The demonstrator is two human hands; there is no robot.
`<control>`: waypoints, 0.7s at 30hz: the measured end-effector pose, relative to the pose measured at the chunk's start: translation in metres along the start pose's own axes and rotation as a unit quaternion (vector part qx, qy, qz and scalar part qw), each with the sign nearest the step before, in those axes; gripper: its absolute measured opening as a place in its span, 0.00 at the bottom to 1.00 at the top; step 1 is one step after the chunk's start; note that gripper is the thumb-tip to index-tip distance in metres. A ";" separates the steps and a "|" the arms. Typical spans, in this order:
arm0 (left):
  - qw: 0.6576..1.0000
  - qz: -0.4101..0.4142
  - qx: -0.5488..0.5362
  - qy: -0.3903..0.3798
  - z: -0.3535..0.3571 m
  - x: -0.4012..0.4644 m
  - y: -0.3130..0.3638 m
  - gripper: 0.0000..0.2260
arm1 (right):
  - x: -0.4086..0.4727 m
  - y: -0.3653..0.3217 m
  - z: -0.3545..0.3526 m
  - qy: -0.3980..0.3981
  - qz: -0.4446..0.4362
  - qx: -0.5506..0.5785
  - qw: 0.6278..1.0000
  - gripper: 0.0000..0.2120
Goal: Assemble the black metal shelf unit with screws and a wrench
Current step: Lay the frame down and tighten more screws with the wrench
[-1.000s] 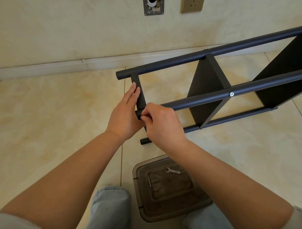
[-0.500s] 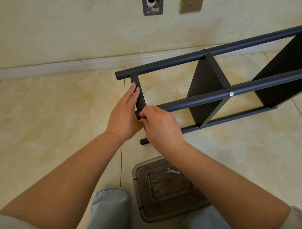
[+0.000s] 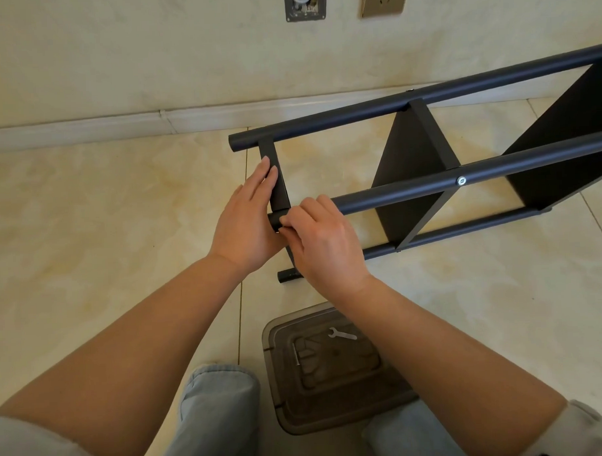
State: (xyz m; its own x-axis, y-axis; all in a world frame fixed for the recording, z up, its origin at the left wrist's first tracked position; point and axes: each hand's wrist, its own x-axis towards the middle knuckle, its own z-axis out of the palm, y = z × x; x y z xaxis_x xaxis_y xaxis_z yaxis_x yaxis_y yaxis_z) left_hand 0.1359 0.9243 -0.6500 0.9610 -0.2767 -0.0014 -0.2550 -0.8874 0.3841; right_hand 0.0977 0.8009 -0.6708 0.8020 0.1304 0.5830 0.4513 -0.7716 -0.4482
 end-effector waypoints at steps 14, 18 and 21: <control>1.000 -0.001 0.009 -0.004 0.001 0.000 -0.001 0.38 | 0.001 0.008 0.001 0.010 -0.042 -0.021 0.999 0.05; 1.000 0.003 0.011 0.002 0.002 0.000 -0.001 0.39 | 0.002 0.007 0.000 -0.004 -0.047 -0.027 0.999 0.03; 1.000 0.004 0.013 -0.001 0.000 0.000 0.000 0.38 | 0.002 0.009 0.001 -0.004 -0.047 -0.030 0.998 0.02</control>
State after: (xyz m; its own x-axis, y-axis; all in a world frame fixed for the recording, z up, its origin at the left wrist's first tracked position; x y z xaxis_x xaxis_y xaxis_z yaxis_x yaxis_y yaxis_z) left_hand 0.1357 0.9241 -0.6504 0.9588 -0.2840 0.0005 -0.2652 -0.8948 0.3592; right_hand 0.1037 0.7950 -0.6737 0.7601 0.2095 0.6151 0.5014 -0.7912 -0.3501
